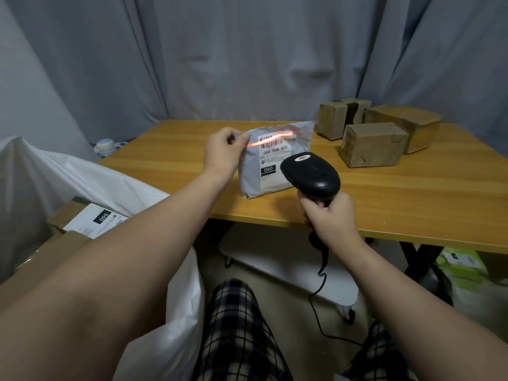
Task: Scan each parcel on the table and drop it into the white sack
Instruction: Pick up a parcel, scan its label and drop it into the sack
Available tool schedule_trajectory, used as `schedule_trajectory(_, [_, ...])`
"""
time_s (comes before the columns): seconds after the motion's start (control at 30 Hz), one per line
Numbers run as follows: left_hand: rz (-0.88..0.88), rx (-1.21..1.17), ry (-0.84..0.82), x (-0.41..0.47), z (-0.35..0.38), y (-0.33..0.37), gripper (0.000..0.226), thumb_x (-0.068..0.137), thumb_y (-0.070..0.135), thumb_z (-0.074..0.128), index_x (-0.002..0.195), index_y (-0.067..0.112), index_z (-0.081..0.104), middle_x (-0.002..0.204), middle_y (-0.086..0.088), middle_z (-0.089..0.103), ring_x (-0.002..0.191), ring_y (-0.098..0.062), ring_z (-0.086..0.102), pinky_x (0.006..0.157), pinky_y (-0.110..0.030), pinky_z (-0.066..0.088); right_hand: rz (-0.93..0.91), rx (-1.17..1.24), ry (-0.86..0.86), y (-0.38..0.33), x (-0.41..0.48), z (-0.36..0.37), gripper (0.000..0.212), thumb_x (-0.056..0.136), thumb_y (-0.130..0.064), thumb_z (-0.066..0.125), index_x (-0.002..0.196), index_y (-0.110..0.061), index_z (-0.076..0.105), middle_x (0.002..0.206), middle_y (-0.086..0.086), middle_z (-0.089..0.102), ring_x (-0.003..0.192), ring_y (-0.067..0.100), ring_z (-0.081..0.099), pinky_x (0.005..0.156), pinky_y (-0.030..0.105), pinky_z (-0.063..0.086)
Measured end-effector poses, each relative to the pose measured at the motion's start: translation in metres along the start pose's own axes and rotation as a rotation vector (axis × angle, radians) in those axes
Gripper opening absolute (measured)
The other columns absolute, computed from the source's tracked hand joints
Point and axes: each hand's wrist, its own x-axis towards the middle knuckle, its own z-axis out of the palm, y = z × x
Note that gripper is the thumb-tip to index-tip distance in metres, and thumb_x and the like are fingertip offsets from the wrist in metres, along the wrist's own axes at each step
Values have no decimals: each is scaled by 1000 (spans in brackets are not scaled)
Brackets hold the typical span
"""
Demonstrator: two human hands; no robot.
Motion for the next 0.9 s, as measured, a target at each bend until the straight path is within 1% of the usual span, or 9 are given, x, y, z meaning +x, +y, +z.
schedule_trajectory(0.07, [-3,-4,-4,1,0,0,25,92,18,63,68,21,56,58,4,53,49,-10,45,52,-28,39,-10,-34,-9,3,-1,1,35,80,-16,68,54,-15,45,54,16,50,63,43,58,58,48,50])
schedule_trajectory(0.1, [-4,-6,-4,1,0,0,25,92,18,63,68,21,56,58,4,53,49,-9,45,51,-27,39,0,-30,-14,4,-2,1,33,81,-16,68,55,-12,46,54,17,50,63,44,58,59,49,51])
schedule_trajectory(0.2, [-5,-15,3,1,1,-1,27,92,18,62,67,21,55,55,4,52,43,-4,44,49,-26,39,-1,6,-18,8,-7,2,38,76,-29,64,67,6,53,62,29,54,64,44,58,60,50,51])
schedule_trajectory(0.33, [-13,-33,7,2,2,-3,27,92,18,62,67,20,55,56,3,52,46,-8,45,50,-27,39,-10,37,22,13,-10,1,53,67,-44,59,66,9,54,60,31,53,61,46,56,56,46,49])
schedule_trajectory(0.43, [-27,-33,15,2,2,-2,27,92,17,62,67,20,54,57,2,52,45,-8,45,53,-27,39,-5,49,27,15,-13,2,58,66,-48,58,66,10,54,58,31,53,59,45,56,56,44,49])
schedule_trajectory(0.63, [-27,-10,9,1,0,-8,25,91,23,63,68,17,54,65,-5,52,61,-20,46,58,-37,41,26,78,43,19,-19,5,41,72,-33,64,67,6,54,53,24,50,58,45,56,54,45,50])
schedule_trajectory(0.73, [-64,4,-31,-9,0,-12,12,91,23,65,87,14,58,70,3,55,62,-14,50,51,-26,43,60,100,66,19,-19,6,29,81,-17,69,70,7,57,49,8,49,51,31,57,55,41,50])
schedule_trajectory(0.8, [-152,-21,-91,-23,1,-24,15,92,20,64,104,14,57,78,5,57,62,-7,52,44,-15,43,70,110,64,18,-19,5,21,85,-11,70,75,5,60,51,3,53,51,21,58,56,39,51])
schedule_trajectory(0.9, [-252,-46,-182,-39,1,-43,14,93,14,61,105,7,61,79,-3,59,57,-11,53,45,-16,45,72,123,35,15,-20,5,16,86,-13,70,79,0,62,53,2,55,51,17,59,55,33,49])
